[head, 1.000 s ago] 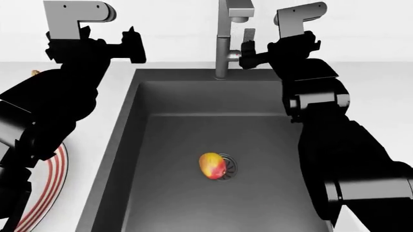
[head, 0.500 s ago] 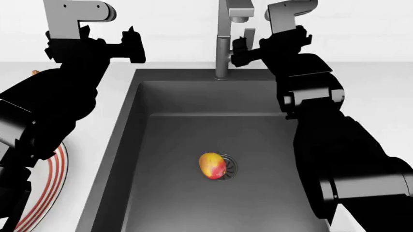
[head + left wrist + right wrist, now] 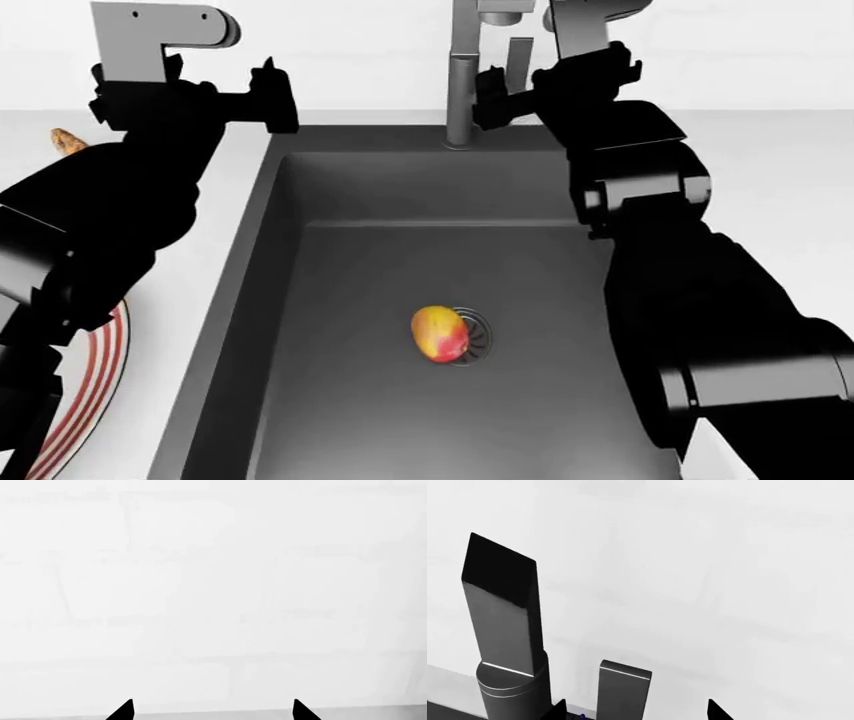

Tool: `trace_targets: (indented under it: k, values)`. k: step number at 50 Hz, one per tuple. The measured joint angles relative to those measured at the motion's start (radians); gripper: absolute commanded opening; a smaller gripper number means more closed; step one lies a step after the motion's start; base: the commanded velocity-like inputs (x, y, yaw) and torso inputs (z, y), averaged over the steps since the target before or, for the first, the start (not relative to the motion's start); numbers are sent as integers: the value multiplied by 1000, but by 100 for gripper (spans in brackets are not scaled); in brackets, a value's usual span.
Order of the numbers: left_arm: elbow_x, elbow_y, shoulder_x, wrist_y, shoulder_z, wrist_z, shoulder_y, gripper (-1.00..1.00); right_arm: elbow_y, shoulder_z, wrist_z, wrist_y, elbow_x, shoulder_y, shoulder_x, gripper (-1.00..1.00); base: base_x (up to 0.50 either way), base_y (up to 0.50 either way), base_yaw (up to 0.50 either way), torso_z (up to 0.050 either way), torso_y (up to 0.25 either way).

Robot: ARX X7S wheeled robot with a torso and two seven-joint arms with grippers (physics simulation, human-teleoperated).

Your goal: Pick the mango from the counter and place it in the sink. Then turn on the sink faucet.

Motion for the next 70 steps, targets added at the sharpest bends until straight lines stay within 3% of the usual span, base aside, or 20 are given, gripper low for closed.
trace_targets:
  k: [70]
  values:
    - [-15,-15,-10,11,-23,9,13,100,-10,100,56,17,61,-49,61,100,0,0,0,0,0]
